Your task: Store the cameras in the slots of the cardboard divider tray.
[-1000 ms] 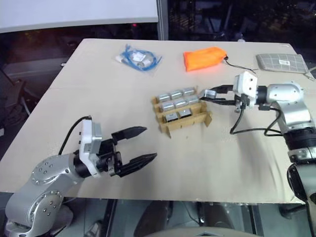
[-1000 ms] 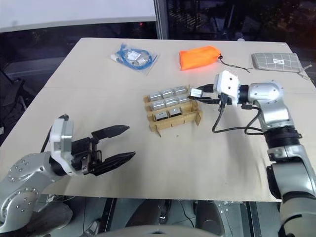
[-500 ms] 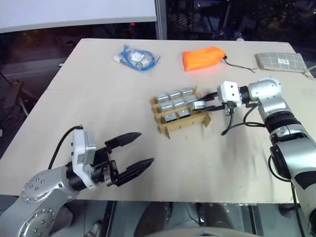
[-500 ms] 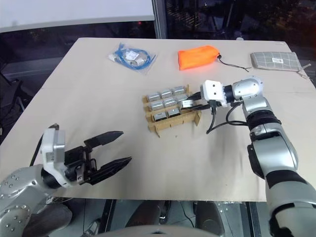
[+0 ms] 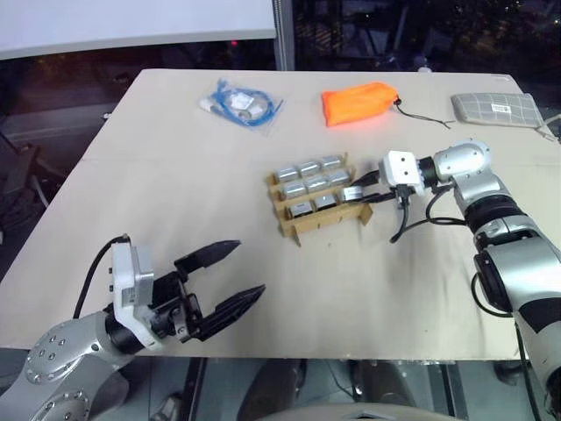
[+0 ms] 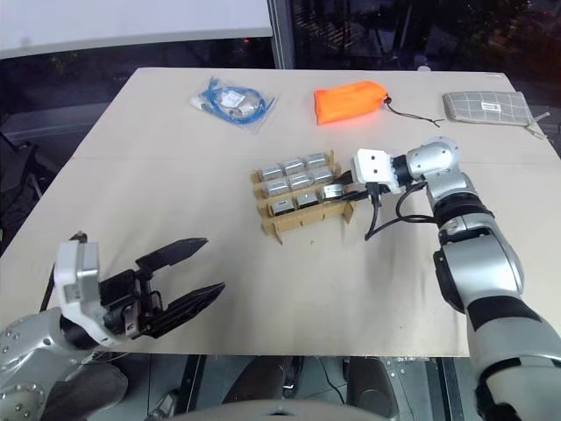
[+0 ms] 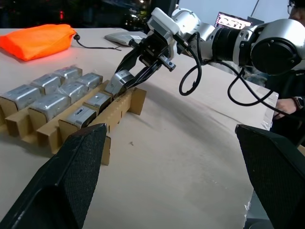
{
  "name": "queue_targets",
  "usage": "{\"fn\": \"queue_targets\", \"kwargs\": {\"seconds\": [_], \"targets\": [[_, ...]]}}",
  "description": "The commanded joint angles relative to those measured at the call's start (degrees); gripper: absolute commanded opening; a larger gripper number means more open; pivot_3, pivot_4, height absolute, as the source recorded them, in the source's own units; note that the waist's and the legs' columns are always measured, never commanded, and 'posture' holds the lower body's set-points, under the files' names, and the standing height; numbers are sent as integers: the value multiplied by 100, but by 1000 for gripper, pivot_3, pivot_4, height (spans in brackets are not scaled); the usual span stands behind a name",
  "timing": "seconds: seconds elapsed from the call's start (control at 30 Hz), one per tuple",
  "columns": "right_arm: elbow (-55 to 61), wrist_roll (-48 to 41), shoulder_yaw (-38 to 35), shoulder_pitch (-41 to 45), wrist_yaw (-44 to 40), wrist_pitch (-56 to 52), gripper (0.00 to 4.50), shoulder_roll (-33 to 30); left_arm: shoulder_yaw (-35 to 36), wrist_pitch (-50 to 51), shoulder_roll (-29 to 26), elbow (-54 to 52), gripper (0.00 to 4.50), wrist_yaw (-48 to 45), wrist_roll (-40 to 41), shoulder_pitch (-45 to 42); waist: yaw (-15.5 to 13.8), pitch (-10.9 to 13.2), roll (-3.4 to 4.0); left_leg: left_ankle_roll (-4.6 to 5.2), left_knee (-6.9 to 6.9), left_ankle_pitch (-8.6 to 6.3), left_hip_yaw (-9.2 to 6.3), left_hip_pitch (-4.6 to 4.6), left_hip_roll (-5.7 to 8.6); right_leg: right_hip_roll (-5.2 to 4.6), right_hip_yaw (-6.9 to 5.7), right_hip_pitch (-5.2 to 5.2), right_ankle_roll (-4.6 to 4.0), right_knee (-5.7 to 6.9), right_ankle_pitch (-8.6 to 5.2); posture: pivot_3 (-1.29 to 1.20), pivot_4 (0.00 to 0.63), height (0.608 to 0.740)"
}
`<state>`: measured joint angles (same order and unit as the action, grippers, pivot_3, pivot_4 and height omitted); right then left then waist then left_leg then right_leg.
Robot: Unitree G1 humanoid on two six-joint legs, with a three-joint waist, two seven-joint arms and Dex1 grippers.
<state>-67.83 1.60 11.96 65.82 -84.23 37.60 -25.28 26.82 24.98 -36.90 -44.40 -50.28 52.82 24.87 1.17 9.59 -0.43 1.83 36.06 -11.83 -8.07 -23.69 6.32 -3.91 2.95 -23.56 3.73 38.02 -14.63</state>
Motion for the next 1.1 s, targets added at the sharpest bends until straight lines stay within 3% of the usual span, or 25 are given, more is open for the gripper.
{"fn": "queue_targets", "kwargs": {"seconds": [0.03, 0.47, 0.53, 0.57, 0.7, 0.93, 1.1], "targets": [[-25, 70, -66, 195, 19, 85, 743, 42, 71, -168, 3, -149, 4500, 40, -38, 38, 0, 0, 0, 0, 0, 0, 0, 1, 0, 0, 0, 0, 0, 0, 0, 0, 150, 740], [-223, 478, 38, 277, 194, 164, 743, 94, 12, -320, 34, -198, 4500, 179, -100, 112, 44, 0, 0, -1, 0, 0, 1, 2, -4, 5, 1, 0, -2, 0, 1, 0, 150, 740], [-230, 485, 20, 271, 144, 184, 1820, 86, 4, -329, 35, -202, 4500, 199, -97, 114, 44, 0, 0, -1, 0, 0, 1, 2, -4, 5, 0, 0, -2, 0, 2, 0, 150, 740], [-233, 483, 1, 270, 138, 194, 2020, 87, -4, -331, 33, -198, 4500, 209, -98, 106, 45, 0, 0, -1, 0, 0, 1, 2, -4, 5, 0, 0, -2, 0, 2, 0, 150, 740], [-146, 380, -150, 238, 261, 299, 4058, 55, -34, -349, 36, -175, 4500, 203, -110, 100, 44, 0, 1, -1, -1, 0, 0, 2, -4, 5, -1, 0, -2, -1, 1, 0, 150, 740], [833, -497, -716, -124, -78, -453, 4058, -164, -228, -329, 111, 53, 4500, 298, -123, -160, 45, 1, 4, 0, 0, 0, -1, 1, -4, 4, -2, 1, -2, -1, 2, 0, 150, 740], [2465, -632, -648, -1187, 53, -830, 4058, -639, -594, -331, 94, 420, 4500, 190, -266, -667, -37, 1, 4, 1, 1, -1, -3, 0, -4, 3, -5, 0, -2, -2, 2, 0, 150, 740]]}}
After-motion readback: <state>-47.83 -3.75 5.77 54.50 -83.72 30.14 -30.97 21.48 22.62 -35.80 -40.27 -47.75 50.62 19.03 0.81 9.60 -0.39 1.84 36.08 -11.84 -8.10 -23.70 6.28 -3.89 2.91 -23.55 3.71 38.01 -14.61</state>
